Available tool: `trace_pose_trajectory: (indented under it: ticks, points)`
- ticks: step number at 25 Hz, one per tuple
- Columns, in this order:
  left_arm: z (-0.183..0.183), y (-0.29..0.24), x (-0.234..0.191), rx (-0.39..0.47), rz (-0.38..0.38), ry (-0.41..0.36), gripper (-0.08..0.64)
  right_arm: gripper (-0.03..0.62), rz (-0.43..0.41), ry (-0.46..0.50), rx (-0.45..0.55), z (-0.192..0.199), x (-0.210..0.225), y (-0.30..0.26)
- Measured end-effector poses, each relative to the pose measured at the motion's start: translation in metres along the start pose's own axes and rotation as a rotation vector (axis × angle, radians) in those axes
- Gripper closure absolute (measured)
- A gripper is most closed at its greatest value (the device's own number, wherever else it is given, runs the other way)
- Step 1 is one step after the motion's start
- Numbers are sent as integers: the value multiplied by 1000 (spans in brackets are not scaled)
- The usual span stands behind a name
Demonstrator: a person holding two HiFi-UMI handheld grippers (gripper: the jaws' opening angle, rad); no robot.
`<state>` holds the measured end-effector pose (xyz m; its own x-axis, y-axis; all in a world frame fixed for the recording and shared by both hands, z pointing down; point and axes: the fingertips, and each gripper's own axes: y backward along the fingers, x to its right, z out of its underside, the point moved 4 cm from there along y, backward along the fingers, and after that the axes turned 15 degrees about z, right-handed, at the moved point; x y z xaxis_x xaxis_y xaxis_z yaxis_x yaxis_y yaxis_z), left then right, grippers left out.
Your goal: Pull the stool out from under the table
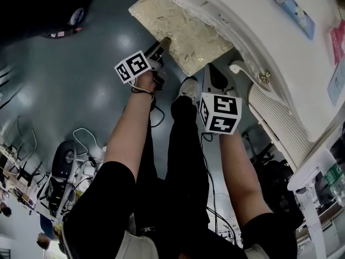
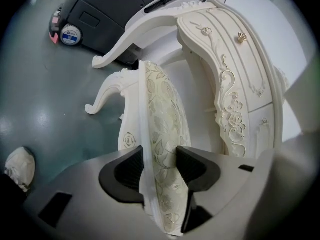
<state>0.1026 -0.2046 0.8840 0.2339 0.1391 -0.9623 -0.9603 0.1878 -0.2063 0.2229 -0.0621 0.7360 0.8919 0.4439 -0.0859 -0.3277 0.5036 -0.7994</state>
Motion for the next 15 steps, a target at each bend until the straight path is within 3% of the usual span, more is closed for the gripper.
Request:
trace_pose_trajectory:
  ticks: [8,15]
  points:
    - [25,45,-6,28,-36,22,350,588,-89,70,27,-8,-7,-6]
    - [53,92,-11,131,-62,61,350,588,-183,210,37,-10,-18,-8]
